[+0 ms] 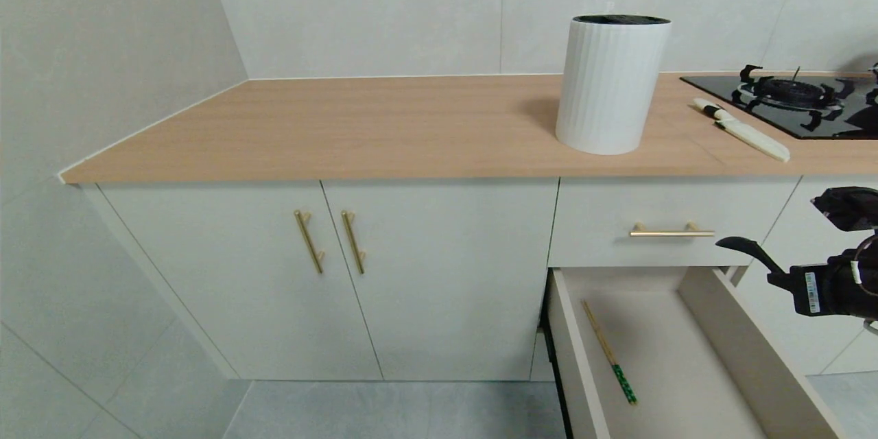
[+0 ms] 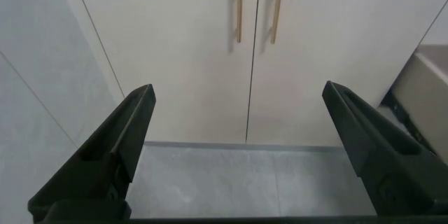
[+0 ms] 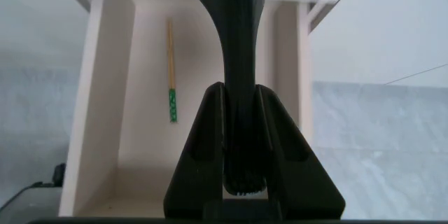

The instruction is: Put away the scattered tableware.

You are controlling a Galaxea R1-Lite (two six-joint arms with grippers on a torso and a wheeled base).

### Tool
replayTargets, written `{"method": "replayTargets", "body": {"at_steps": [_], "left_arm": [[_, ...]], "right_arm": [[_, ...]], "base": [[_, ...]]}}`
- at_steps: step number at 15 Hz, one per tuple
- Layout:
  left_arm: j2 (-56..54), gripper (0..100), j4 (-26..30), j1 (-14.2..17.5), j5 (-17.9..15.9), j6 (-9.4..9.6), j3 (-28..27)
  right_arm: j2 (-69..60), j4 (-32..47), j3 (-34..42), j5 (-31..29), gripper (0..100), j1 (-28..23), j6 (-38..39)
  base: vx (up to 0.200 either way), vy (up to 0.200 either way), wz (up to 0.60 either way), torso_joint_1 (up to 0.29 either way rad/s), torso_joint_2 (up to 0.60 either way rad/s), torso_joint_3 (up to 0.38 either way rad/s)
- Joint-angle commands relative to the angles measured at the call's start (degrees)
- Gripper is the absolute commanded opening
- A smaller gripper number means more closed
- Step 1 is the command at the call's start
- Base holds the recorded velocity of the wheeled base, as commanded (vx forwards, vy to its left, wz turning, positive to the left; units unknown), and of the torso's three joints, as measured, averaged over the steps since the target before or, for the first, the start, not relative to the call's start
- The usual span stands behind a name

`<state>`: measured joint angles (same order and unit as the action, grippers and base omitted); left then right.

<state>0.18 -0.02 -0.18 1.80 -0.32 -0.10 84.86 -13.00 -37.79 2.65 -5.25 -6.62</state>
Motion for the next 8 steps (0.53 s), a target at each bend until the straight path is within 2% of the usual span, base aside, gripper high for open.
{"method": "replayTargets", "body": {"at_steps": [1, 8], "left_arm": [[-0.01, 100, 0.02, 0.01, 0.04, -0.03, 0.01], [-0.01, 100, 0.02, 0.01, 0.04, -0.03, 0.01]], "right_arm": [[1.19, -0.01, 0.0, 0.17, 0, 0.07, 0.03], [5.93, -1.16, 0.09, 0.17, 0, 0.07, -0.06]], "base": [[0.0, 0.0, 0.0, -0.154, 0.47, 0.305], [0.0, 0.0, 0.0, -0.123, 0.45, 0.33]]}}
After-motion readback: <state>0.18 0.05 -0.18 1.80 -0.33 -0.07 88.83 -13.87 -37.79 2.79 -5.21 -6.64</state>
